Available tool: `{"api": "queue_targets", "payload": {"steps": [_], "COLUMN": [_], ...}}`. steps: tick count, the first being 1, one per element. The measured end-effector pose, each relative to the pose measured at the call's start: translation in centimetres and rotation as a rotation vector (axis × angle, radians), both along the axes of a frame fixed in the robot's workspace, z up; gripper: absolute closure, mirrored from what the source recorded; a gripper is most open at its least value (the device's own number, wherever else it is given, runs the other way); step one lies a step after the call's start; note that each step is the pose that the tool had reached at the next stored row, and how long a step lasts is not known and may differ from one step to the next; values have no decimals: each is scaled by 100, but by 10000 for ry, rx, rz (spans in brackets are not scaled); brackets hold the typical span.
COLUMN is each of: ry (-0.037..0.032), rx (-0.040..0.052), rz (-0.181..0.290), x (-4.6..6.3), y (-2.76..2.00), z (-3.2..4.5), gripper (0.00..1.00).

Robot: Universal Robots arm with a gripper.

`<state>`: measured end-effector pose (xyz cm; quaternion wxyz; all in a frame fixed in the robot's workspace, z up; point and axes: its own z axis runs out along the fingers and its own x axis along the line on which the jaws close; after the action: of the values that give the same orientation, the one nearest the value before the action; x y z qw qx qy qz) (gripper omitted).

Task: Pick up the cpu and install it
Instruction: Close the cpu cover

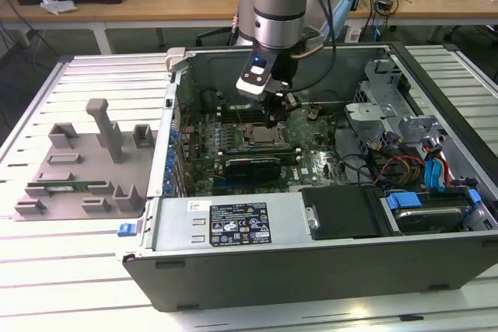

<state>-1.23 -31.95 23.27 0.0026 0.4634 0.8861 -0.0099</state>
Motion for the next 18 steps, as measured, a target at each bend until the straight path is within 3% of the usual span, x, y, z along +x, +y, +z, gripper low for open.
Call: {"api": "queue_targets", "payload": {"steps": [1, 3, 8, 14, 16, 18], "ry": [0, 0, 0, 0, 0, 1], "rx": [0, 0, 1, 1, 1, 0], "rz": [747, 1102, 2698, 4049, 4867, 5380], "x": [0, 0, 0, 0, 0, 0], "y": [0, 0, 0, 0, 0, 0], "z": [0, 0, 0, 0, 0, -1], "gripper": [89, 89, 89, 89, 89, 89]}}
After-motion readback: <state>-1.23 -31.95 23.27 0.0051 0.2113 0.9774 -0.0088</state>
